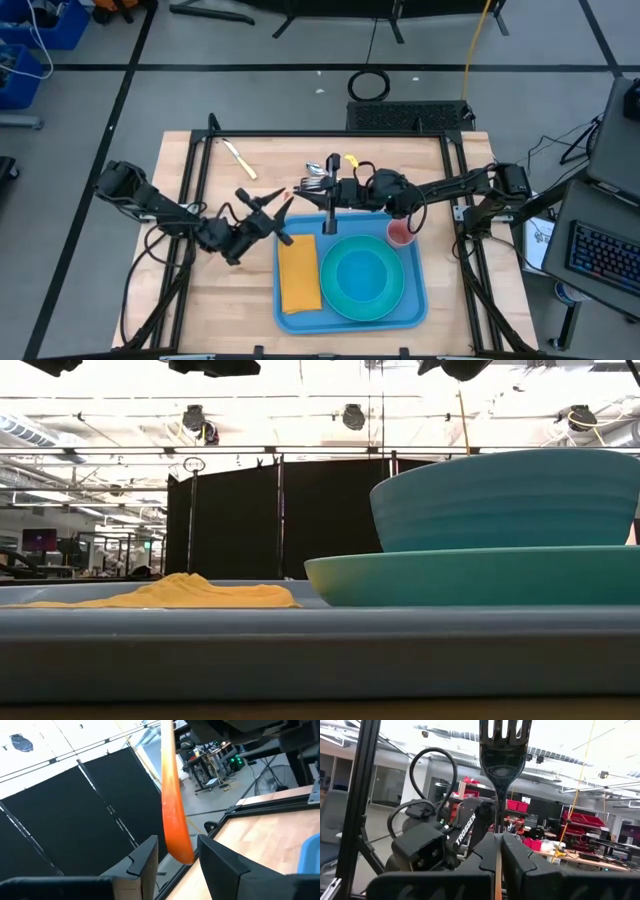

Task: Set up tray
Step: Put the orange fork on the yellow napkin

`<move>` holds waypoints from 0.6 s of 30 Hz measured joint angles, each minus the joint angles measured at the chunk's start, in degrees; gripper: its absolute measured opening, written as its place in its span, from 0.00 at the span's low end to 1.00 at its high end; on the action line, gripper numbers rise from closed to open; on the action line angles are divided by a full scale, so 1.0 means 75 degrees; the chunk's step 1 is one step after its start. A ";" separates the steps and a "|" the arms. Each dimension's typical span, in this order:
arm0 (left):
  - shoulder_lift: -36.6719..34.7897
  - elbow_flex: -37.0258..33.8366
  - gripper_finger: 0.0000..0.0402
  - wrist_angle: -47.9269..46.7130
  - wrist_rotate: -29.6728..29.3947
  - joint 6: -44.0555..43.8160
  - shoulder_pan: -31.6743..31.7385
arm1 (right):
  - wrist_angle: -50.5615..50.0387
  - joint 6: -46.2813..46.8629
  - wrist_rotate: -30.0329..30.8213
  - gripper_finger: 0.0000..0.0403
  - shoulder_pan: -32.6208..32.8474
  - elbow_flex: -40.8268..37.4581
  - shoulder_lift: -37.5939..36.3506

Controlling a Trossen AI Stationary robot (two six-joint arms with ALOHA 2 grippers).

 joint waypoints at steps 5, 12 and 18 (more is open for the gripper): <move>0.0000 0.0003 0.35 -0.0002 -0.0007 -0.0036 0.0002 | -0.0217 -0.0042 0.0203 0.00 0.0000 0.0000 -0.0003; 0.0000 0.0003 0.35 -0.0002 -0.0037 0.0002 0.0052 | -0.0246 -0.0036 0.0198 0.00 0.0000 0.0000 -0.0003; 0.0000 0.0006 0.33 -0.0005 -0.0037 0.0039 0.0063 | -0.0209 -0.0029 0.0195 0.00 0.0005 0.0000 0.0057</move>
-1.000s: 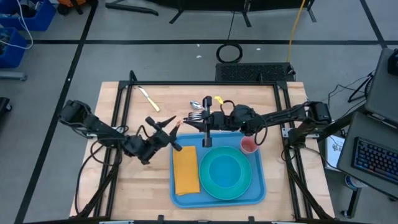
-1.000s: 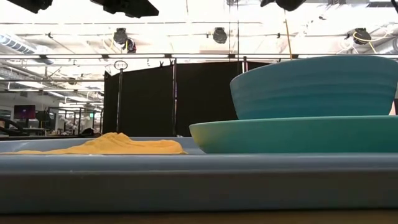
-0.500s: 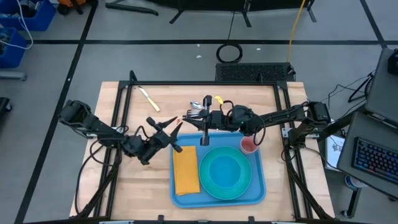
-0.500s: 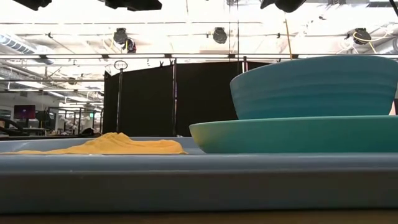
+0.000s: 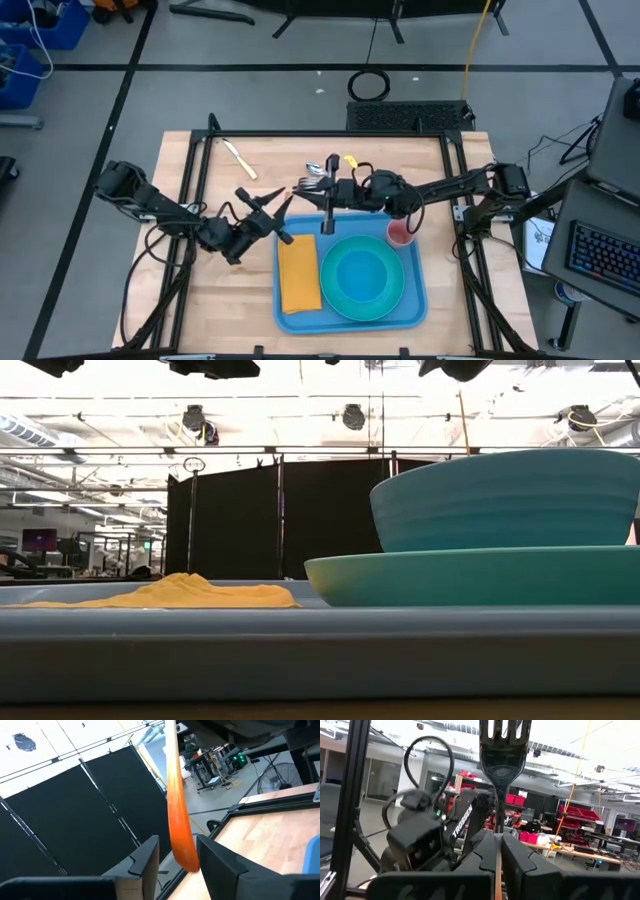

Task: Set up tray
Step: Put the orange fork on the yellow napkin

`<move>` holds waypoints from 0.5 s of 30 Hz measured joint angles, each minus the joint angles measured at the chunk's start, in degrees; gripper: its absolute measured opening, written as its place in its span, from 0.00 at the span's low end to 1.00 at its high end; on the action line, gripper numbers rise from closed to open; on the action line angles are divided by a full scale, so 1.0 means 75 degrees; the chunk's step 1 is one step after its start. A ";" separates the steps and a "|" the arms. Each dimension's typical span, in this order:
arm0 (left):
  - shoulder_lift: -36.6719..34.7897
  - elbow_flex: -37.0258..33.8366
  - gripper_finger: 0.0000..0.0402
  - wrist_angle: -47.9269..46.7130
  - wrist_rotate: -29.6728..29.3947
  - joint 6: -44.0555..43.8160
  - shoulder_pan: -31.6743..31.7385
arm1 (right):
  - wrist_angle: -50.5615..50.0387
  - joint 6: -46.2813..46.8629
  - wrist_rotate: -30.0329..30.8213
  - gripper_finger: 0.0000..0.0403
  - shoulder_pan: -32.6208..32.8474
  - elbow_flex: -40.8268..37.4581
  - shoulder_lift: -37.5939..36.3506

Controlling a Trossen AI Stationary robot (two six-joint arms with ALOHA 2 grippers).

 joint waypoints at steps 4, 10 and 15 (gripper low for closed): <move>0.0000 0.0000 0.21 -0.0020 -0.0028 0.0012 -0.0006 | -0.0015 0.0000 0.0000 0.00 0.0006 0.0000 0.0108; -0.0017 0.0010 0.03 0.0015 -0.0411 0.0077 -0.0020 | 0.0011 -0.0028 0.0021 0.00 0.0006 -0.0009 0.0164; -0.0015 0.0012 0.02 0.0006 -0.0402 0.0085 -0.0075 | -0.0016 -0.0026 -0.0036 0.00 0.0009 -0.0009 0.0162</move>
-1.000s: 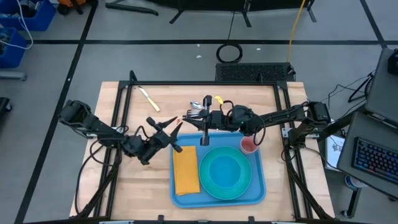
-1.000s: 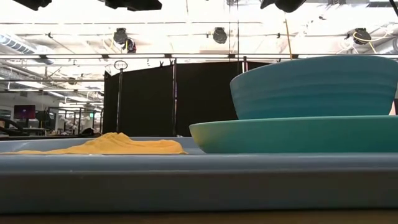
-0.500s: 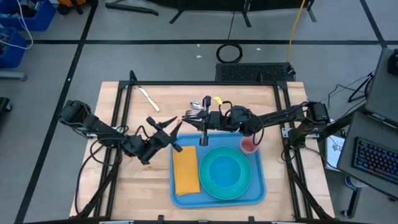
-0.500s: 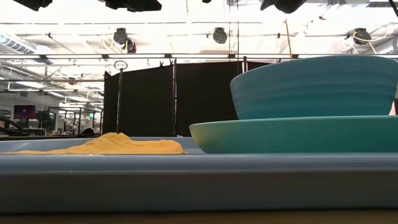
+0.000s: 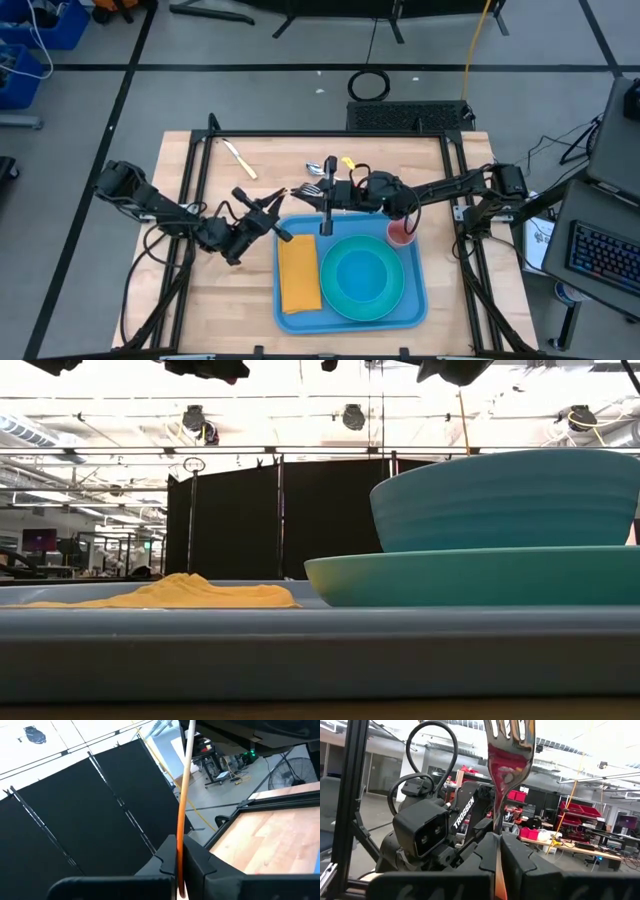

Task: Set up tray
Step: Put the orange fork on the yellow napkin

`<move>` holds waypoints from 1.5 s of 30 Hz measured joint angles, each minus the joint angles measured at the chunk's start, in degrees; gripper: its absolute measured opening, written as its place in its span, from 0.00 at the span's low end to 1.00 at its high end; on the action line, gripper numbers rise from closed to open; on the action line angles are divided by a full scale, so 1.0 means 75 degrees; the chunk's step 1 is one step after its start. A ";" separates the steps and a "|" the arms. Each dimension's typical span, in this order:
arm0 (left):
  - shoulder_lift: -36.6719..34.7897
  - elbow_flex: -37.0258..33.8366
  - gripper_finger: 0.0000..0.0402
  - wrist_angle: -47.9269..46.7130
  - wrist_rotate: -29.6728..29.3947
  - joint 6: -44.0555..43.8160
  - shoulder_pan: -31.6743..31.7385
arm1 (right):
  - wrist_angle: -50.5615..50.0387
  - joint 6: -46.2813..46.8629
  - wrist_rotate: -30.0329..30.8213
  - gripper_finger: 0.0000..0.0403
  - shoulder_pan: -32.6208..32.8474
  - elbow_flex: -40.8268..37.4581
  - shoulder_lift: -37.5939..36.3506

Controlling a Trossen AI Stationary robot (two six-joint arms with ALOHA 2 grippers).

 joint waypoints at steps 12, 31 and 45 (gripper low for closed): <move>-0.0205 -0.0009 0.02 -0.0108 -0.0279 0.0071 -0.0348 | -0.0654 -0.1024 -0.0017 0.13 0.0071 0.0006 -0.0020; -0.0589 -0.0297 0.02 -0.0035 -0.1062 -0.1157 -0.0732 | -0.2169 -0.2697 0.1373 0.19 0.0965 0.0012 -0.0626; -0.1771 -0.2371 0.02 -0.0058 0.1311 -0.6599 -0.1131 | -0.4412 -0.2621 0.1598 0.19 0.1049 0.0012 -0.1910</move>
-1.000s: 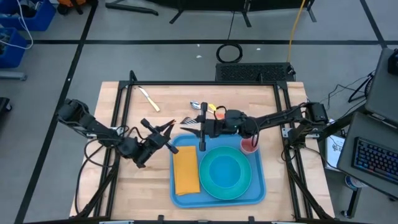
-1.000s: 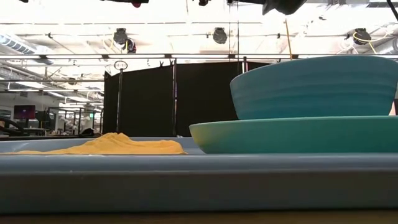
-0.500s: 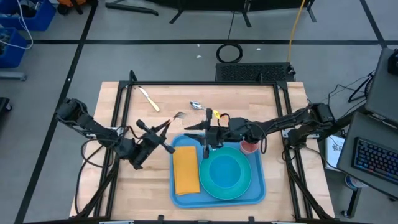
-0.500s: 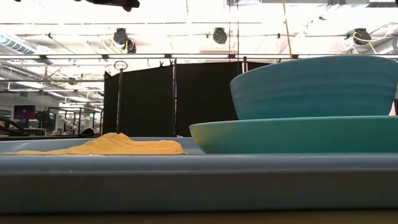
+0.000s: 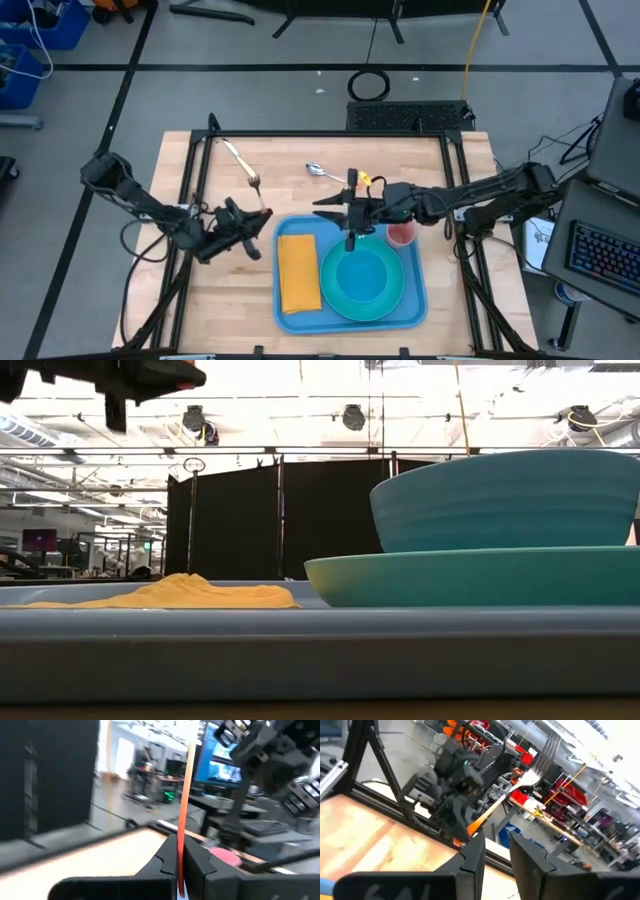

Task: Set up tray
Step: Put the orange fork on the yellow napkin

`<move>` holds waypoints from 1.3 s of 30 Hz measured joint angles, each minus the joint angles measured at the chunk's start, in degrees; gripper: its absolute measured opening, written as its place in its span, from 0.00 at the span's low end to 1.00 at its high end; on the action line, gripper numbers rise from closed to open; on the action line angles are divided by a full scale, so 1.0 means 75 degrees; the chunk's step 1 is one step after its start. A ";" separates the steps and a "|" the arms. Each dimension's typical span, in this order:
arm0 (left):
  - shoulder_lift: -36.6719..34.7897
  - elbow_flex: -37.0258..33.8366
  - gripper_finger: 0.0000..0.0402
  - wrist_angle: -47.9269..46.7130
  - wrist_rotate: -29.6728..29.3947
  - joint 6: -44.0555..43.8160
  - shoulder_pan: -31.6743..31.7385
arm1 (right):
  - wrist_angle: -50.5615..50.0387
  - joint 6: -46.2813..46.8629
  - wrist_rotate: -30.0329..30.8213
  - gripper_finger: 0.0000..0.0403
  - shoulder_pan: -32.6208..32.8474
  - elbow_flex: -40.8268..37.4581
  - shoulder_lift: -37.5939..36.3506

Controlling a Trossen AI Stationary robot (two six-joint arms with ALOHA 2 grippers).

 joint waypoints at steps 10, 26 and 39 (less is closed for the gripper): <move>0.0784 -0.0342 0.02 0.0003 0.1600 -0.2943 0.0189 | -0.0900 0.1784 -0.1622 0.19 -0.0823 0.0000 -0.0334; 0.3460 -0.0276 0.02 0.2720 0.2238 -0.5285 -0.0078 | -0.1675 0.4458 -0.4572 0.31 -0.2515 0.0000 -0.0320; 0.5297 0.1005 0.02 0.3114 0.2188 -0.6286 -0.0338 | -0.1741 0.5668 -0.5148 0.58 -0.2623 0.0000 0.0088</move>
